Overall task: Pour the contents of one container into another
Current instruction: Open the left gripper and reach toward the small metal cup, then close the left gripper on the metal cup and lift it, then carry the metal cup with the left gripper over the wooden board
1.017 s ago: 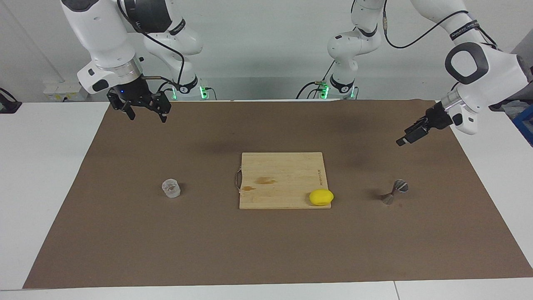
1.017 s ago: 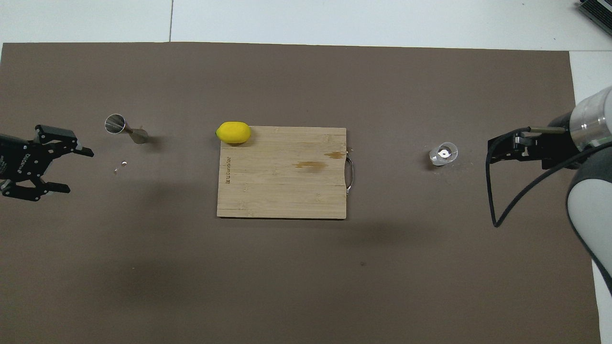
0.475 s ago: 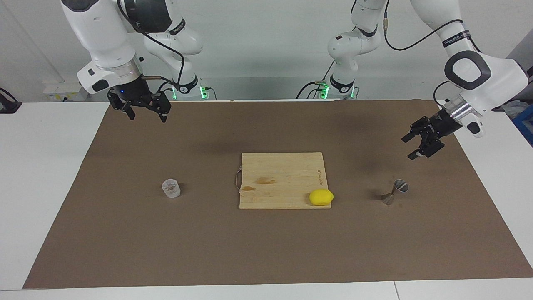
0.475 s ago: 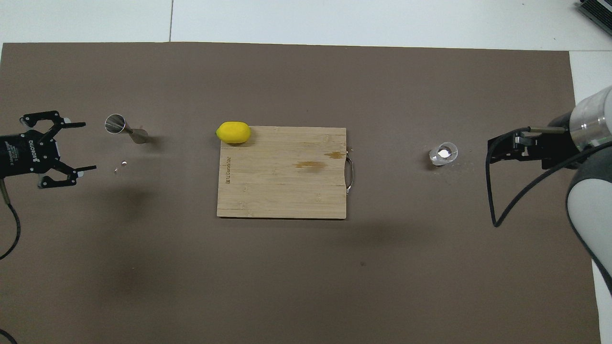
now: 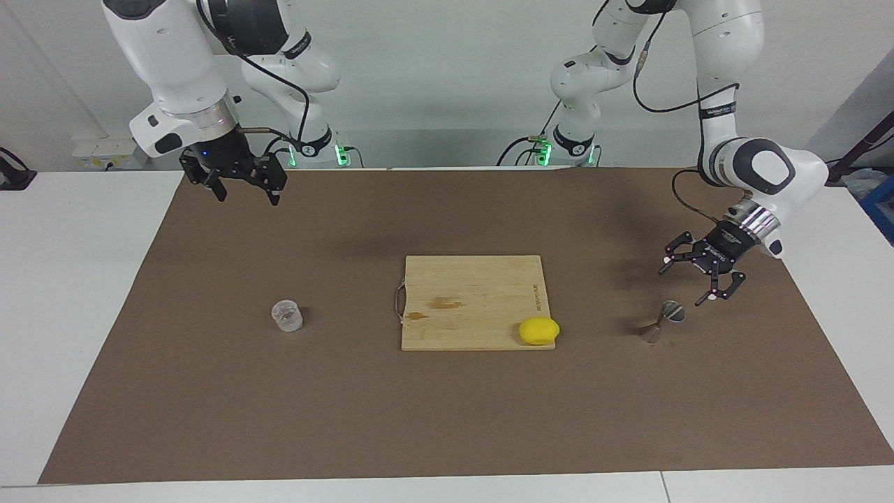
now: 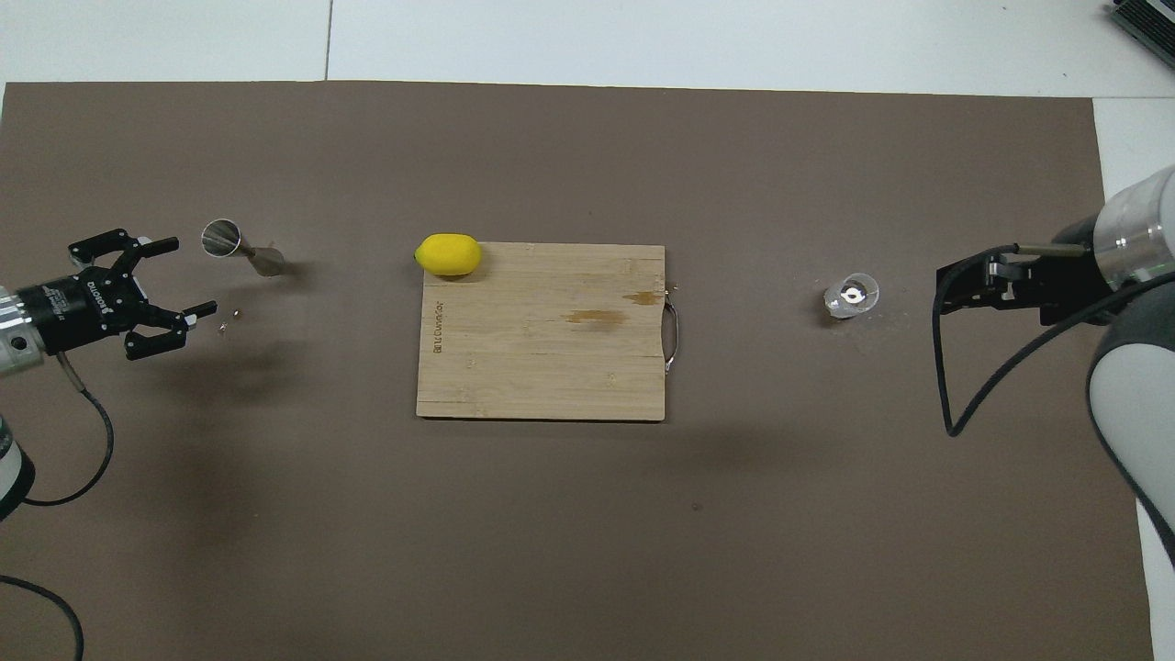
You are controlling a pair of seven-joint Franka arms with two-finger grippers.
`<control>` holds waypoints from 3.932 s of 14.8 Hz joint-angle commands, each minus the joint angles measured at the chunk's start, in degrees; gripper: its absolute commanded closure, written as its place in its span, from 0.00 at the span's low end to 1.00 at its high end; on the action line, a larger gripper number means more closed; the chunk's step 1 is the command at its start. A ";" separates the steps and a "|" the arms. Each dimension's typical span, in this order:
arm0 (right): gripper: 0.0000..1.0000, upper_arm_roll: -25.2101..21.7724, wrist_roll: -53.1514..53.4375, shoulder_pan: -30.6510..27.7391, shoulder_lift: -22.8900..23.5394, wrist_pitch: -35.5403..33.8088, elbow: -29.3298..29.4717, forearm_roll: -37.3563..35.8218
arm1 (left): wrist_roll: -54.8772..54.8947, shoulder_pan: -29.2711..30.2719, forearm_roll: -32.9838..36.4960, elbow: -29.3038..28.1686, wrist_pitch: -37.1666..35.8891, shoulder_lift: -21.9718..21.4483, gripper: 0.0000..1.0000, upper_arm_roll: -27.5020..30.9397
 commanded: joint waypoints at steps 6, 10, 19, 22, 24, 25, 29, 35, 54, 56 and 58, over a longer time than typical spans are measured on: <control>0.00 0.19 -1.25 -0.70 -1.45 0.86 -1.67 1.32 | -0.52 -1.49 -14.49 -2.04 5.45 0.53 0.00 -1.21; 0.00 0.19 -1.25 -0.79 -1.45 0.86 -1.67 1.32 | 0.36 -3.34 -17.30 -2.30 7.82 0.62 0.00 -1.21; 0.00 0.19 -1.25 -0.79 -1.45 0.86 -1.67 1.32 | 2.12 -4.92 -22.14 -2.83 10.38 1.50 0.07 -1.21; 0.00 0.19 -1.25 -0.70 -1.45 0.86 -1.67 1.32 | 2.21 -4.92 -22.32 -2.83 10.38 1.50 0.13 -1.21; 0.00 0.19 -1.25 -0.79 -1.45 0.86 -1.75 1.32 | 2.21 -4.84 -22.32 -2.83 10.38 1.50 0.20 -1.21; 0.00 0.19 -1.34 -0.79 -1.45 0.86 -1.75 1.32 | 2.21 -4.84 -22.32 -2.92 10.38 1.50 0.22 -1.21; 0.00 0.19 -1.25 -0.79 -1.45 0.86 -1.67 1.32 | 2.12 -4.66 -22.41 -2.92 10.29 1.50 0.52 -1.21; 0.00 0.19 -1.25 -0.70 -1.45 0.86 -1.67 1.32 | 1.69 -4.05 -22.32 -3.18 9.07 1.06 1.00 -1.21; 0.00 0.10 -1.34 -3.42 -1.45 0.69 -1.75 1.32 | -8.34 -29.07 -29.51 1.92 15.10 -3.78 1.00 -9.56; 0.00 0.19 -1.25 -3.34 -1.45 0.77 -1.67 1.32 | -8.42 -32.77 -31.54 1.92 19.49 -2.90 1.00 -9.47; 0.00 0.19 -1.25 -3.34 -1.45 0.77 -1.75 1.32 | -8.42 -36.63 -33.74 3.58 24.42 -1.33 1.00 -9.47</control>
